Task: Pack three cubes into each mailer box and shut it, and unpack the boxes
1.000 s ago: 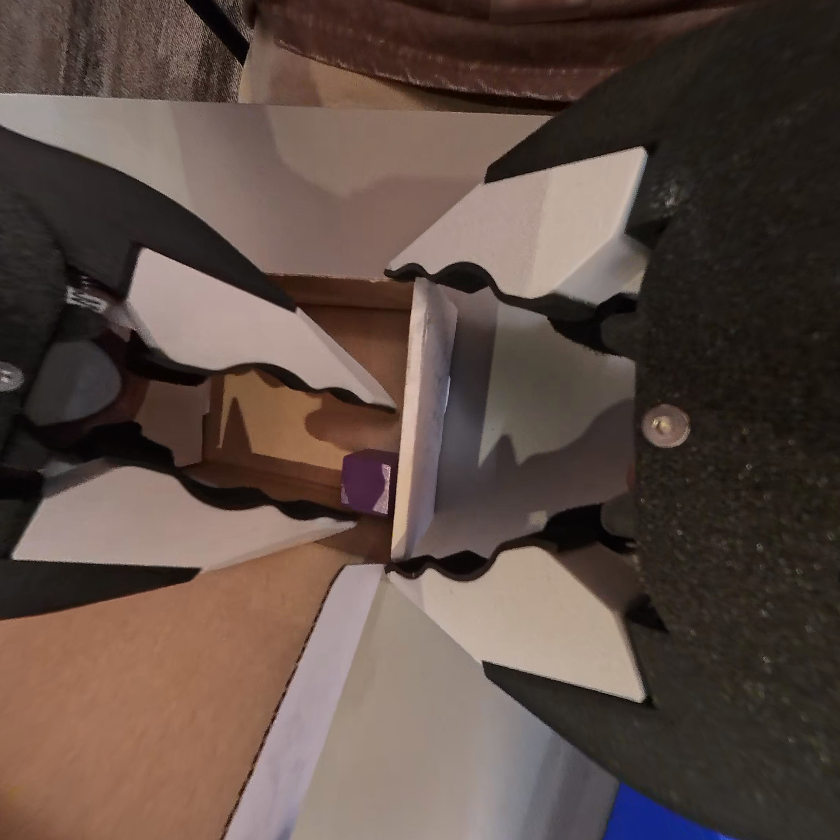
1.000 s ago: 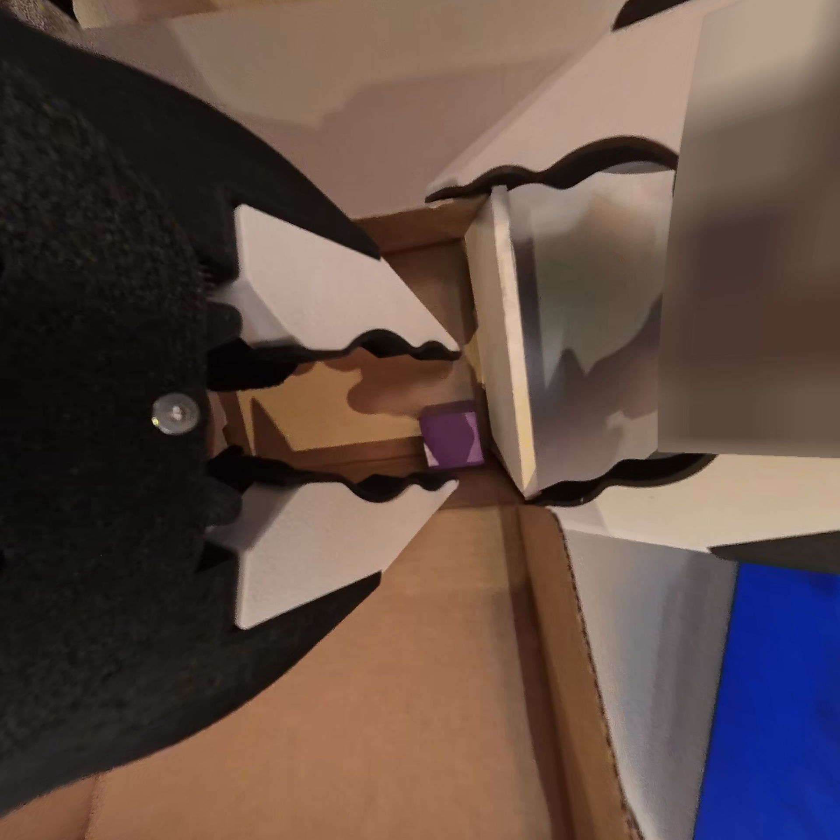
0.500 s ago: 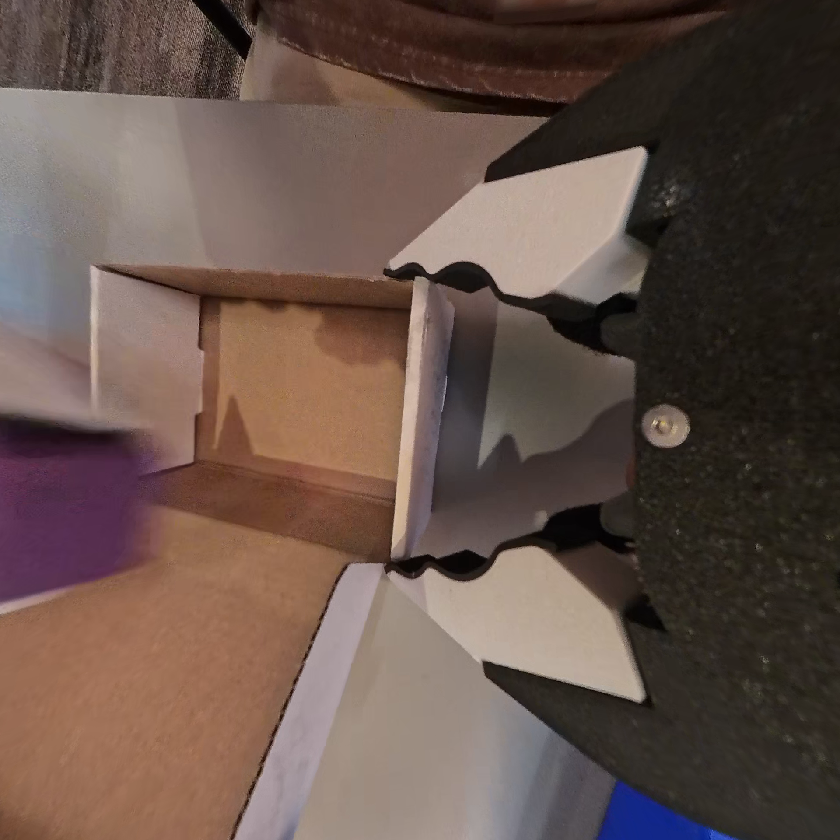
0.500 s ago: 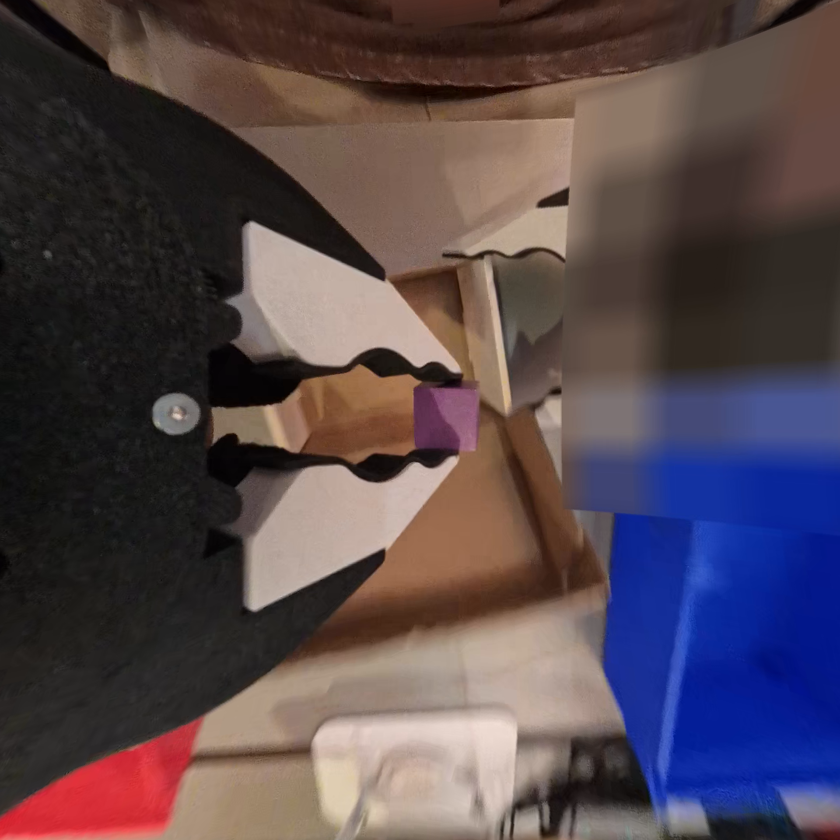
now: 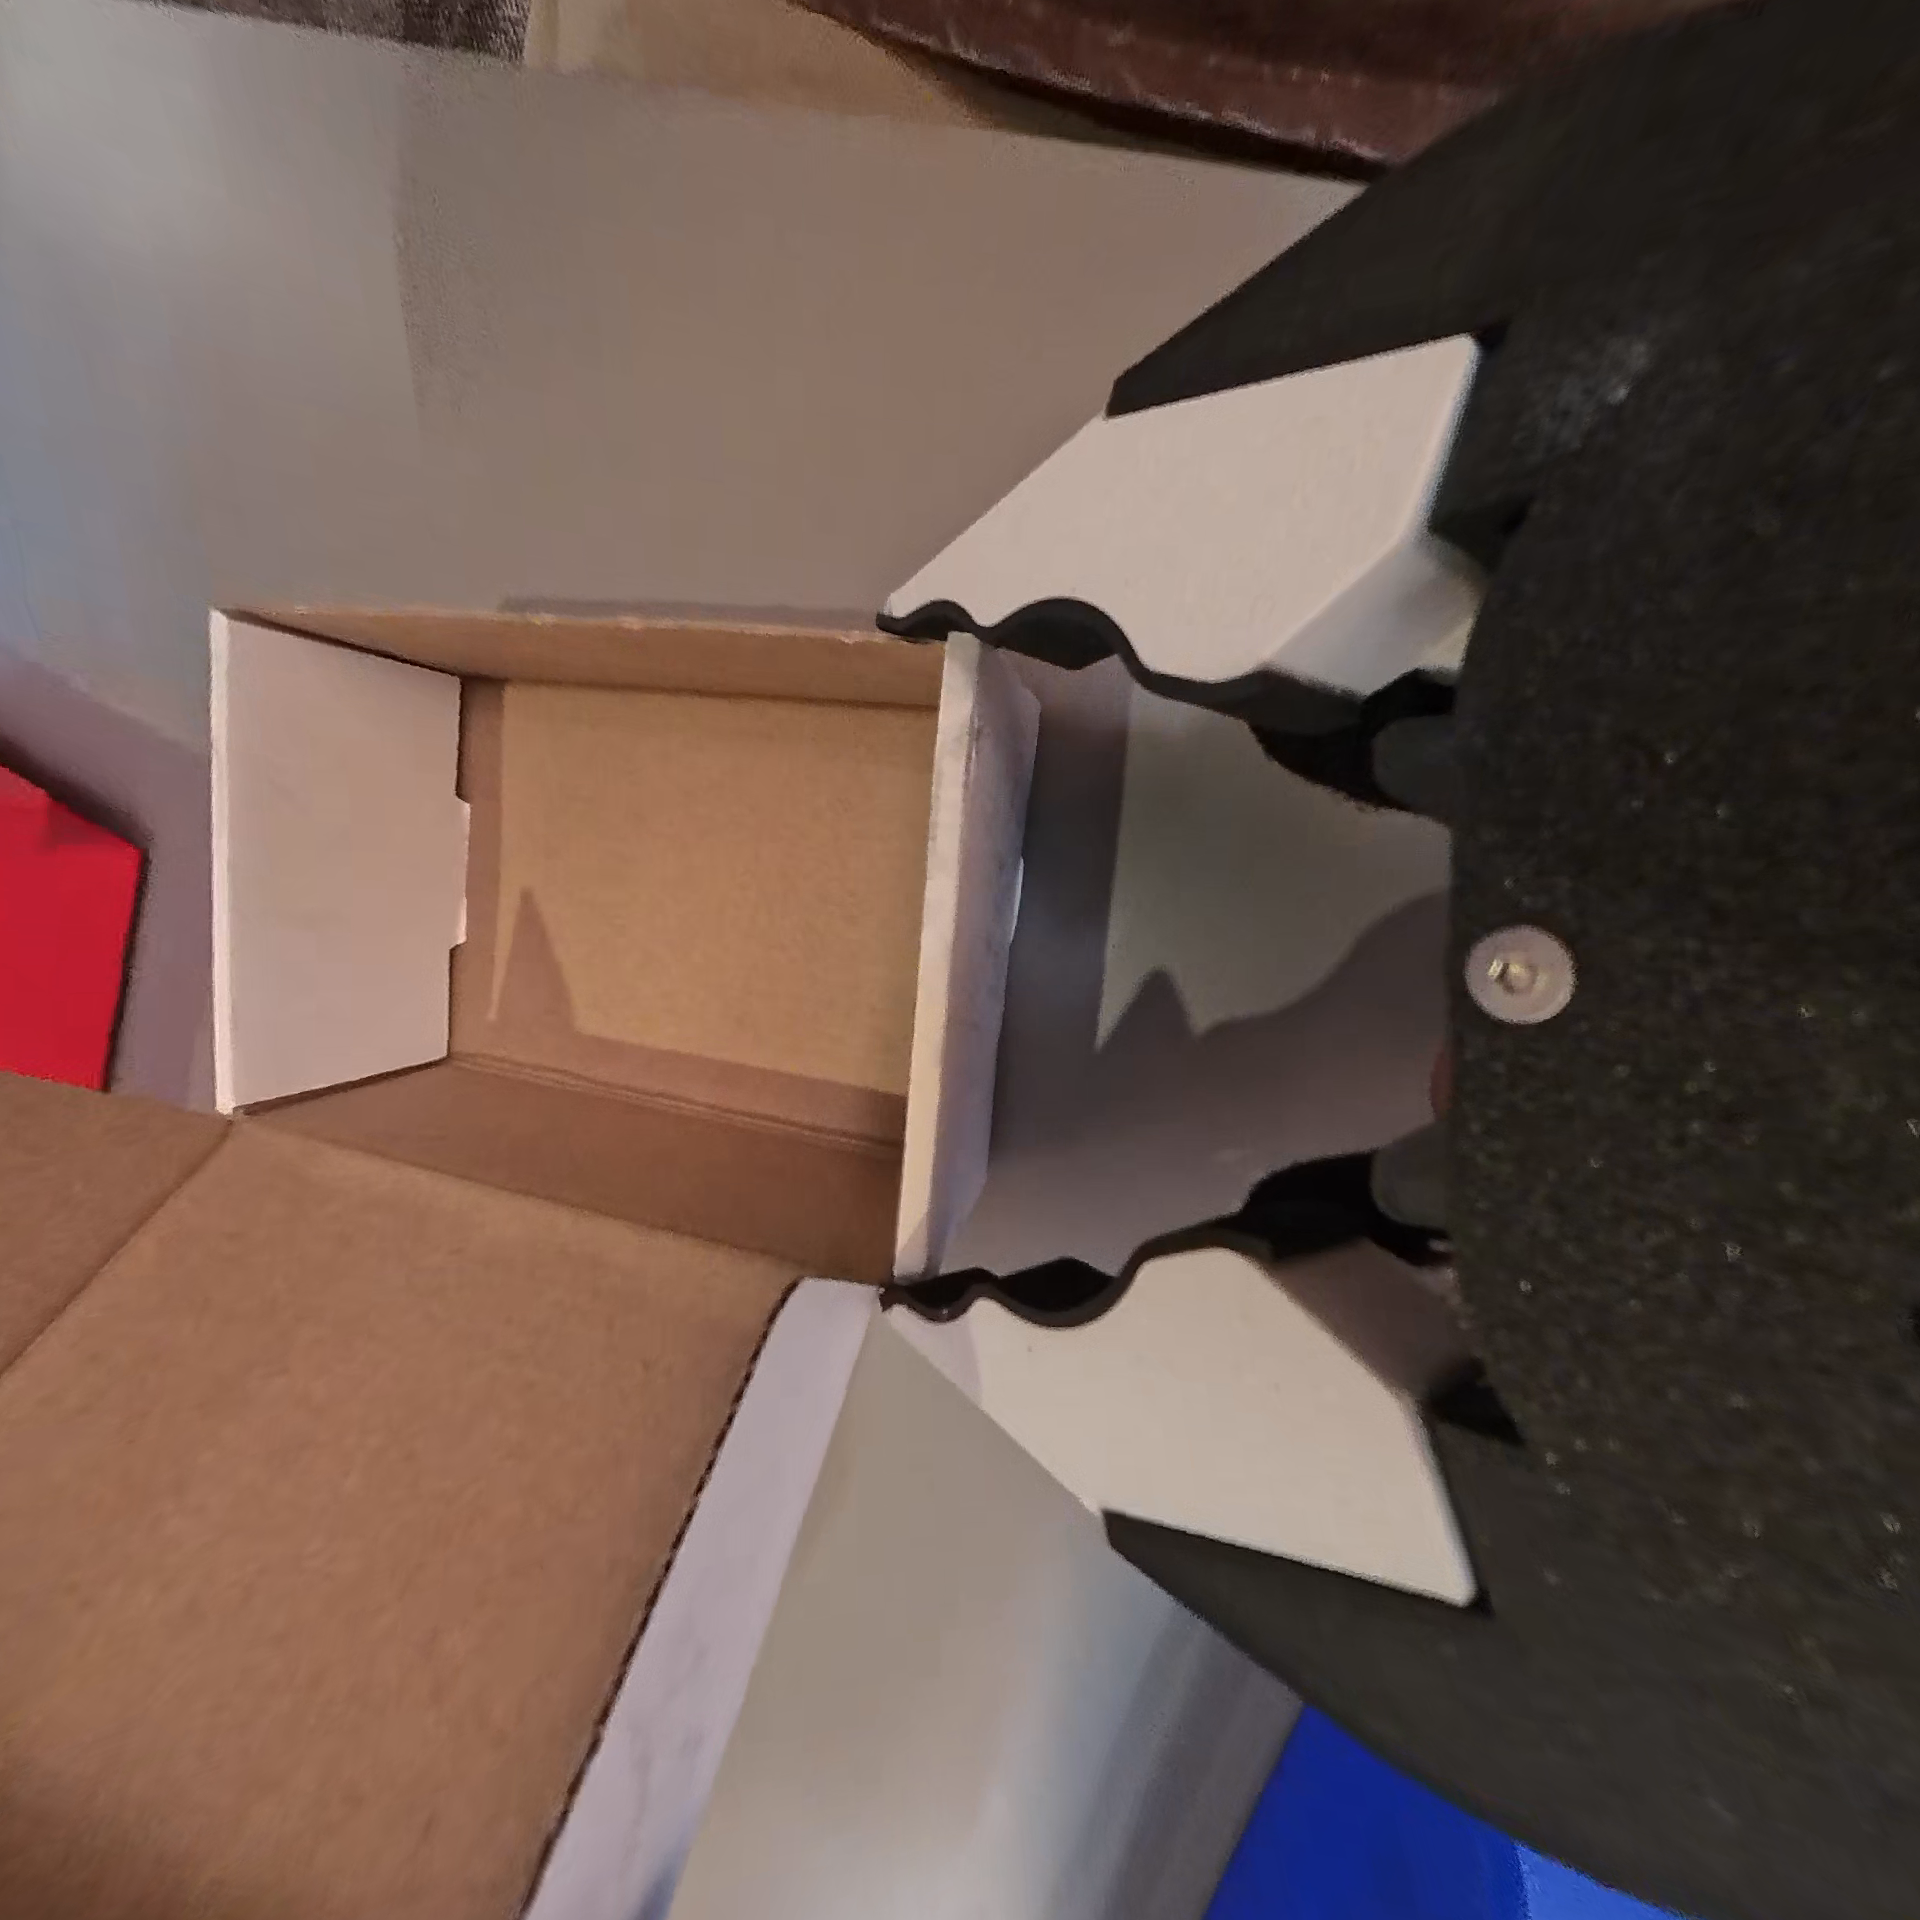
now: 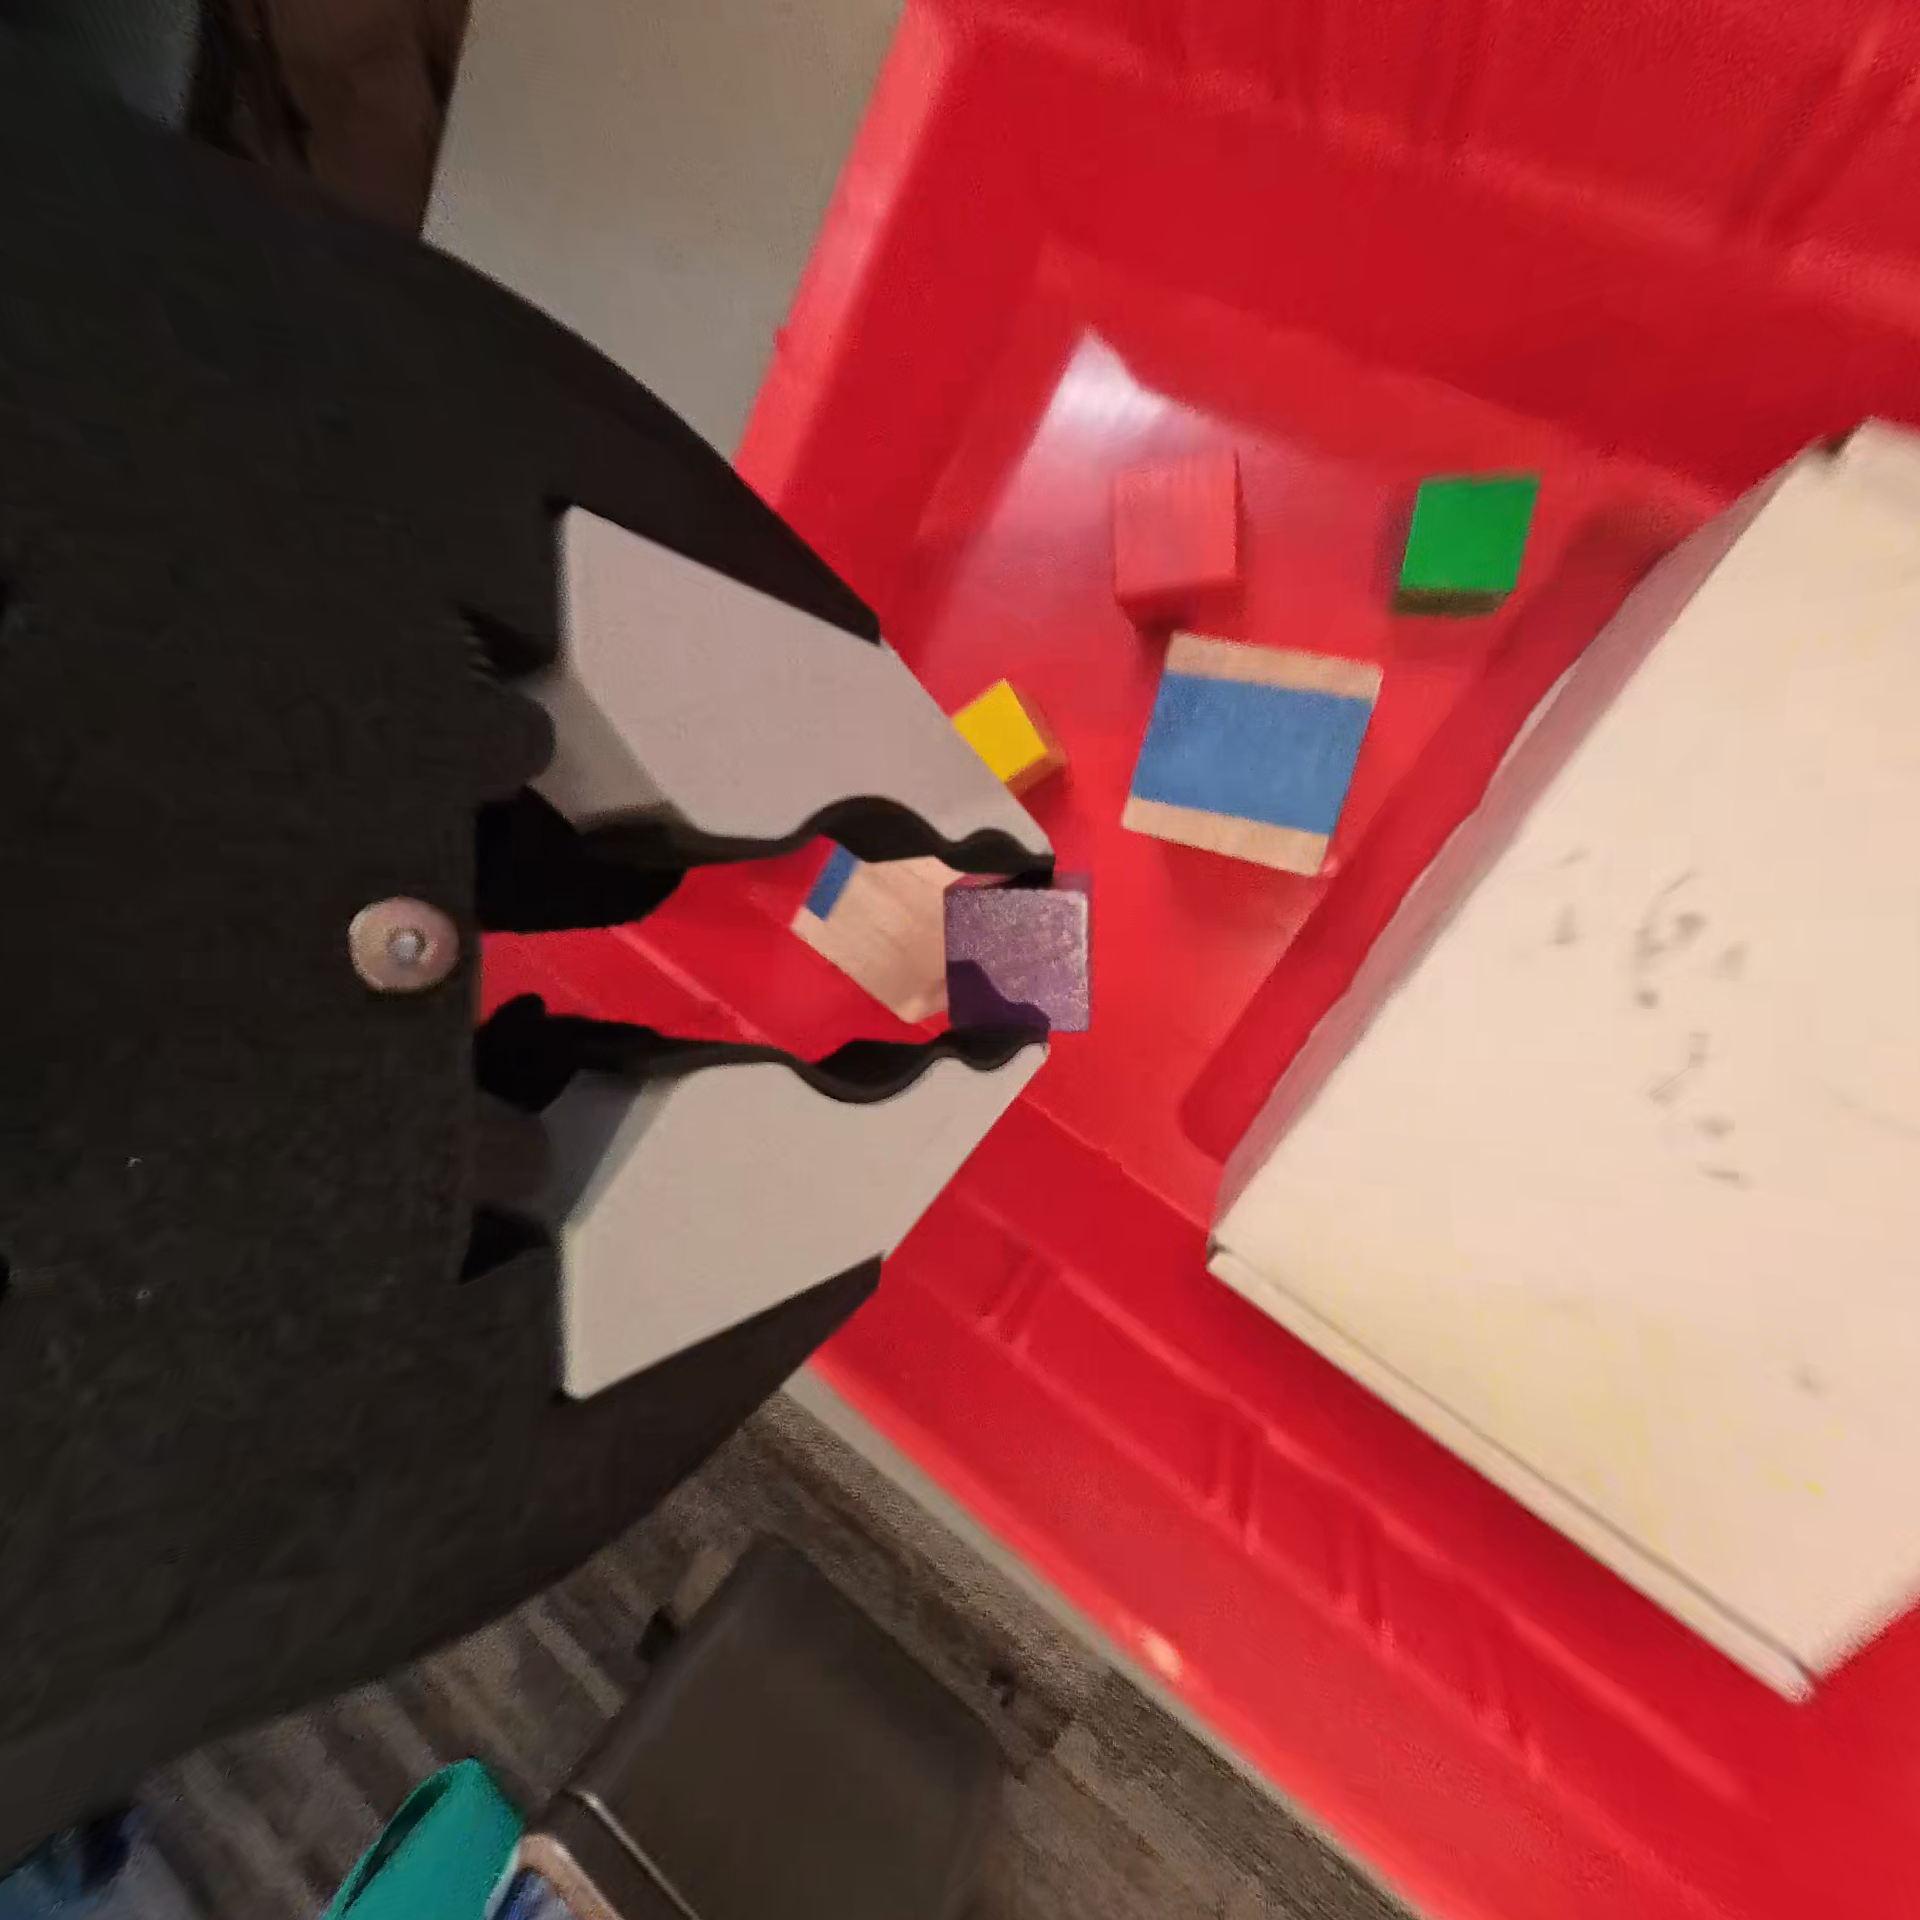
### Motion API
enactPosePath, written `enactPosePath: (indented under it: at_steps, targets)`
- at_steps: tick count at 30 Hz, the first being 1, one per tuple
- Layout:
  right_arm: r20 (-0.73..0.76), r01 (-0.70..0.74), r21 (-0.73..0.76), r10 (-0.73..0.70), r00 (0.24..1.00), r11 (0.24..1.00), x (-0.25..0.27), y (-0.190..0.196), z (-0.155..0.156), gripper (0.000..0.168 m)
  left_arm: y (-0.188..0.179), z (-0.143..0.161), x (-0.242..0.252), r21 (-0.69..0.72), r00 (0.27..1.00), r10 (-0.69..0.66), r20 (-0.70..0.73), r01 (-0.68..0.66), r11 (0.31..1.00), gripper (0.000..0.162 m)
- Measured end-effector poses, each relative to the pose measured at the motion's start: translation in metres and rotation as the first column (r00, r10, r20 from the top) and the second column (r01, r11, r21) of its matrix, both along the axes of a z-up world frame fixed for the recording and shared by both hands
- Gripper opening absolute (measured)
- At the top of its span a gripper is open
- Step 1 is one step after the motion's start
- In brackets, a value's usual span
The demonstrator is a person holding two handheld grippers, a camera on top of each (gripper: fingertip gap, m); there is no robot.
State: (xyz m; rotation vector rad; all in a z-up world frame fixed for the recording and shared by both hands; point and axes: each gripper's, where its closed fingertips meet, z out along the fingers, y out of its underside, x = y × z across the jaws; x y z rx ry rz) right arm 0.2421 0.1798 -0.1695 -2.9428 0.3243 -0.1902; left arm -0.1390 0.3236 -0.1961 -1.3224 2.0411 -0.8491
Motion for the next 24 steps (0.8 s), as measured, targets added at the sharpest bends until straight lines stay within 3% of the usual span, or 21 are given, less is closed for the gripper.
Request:
enactPosePath:
  at_steps: [4, 8, 12, 15, 17, 19, 22, 24]
  targets:
    - [0.03, -0.02, -0.113, 0.023, 0.999, 0.993, 0.015, 0.006, -0.034, 0.028, 0.016, 0.001, 0.0, 0.018, 0.998, 0.054, -0.006, -0.054, 0.998, 0.116]
    - [0.041, 0.023, -0.15, -0.017, 0.999, 0.988, 0.023, 0.004, -0.047, 0.028, 0.024, 0.001, 0.0, 0.023, 0.996, 0.089, -0.012, -0.088, 0.996, 0.116]
    - [0.037, 0.055, -0.119, -0.051, 0.998, 0.991, 0.023, 0.003, -0.048, 0.029, 0.022, 0.002, 0.0, 0.035, 0.999, 0.037, 0.004, -0.037, 0.999, 0.117]
    - [0.051, 0.076, -0.061, -0.073, 0.996, 0.995, 0.017, 0.004, -0.028, 0.046, 0.024, 0.001, -0.002, 0.039, 1.0, -0.001, -0.021, 0.002, 0.999, 0.117]
    - [0.109, 0.09, 0.032, -0.093, 0.99, 0.995, 0.008, 0.007, 0.006, 0.048, 0.026, 0.005, -0.004, 0.071, 1.0, -0.005, -0.01, 0.006, 0.997, 0.118]
    - [0.13, 0.053, 0.235, -0.086, 0.988, 0.97, -0.021, 0.029, 0.05, 0.05, 0.03, 0.011, -0.009, 0.071, 1.0, 0.023, -0.015, -0.022, 0.997, 0.124]
    - [-0.054, -0.112, 0.611, 0.182, 0.982, 0.784, -0.138, 0.081, 0.098, 0.056, 0.036, 0.031, -0.019, 0.001, 0.997, 0.077, 0.018, -0.077, 0.997, 0.123]
    - [-0.171, -0.151, 0.768, 0.427, 0.888, 0.623, -0.224, 0.099, 0.115, 0.064, 0.036, 0.047, -0.021, -0.068, 0.992, 0.103, 0.072, -0.098, 0.993, 0.118]
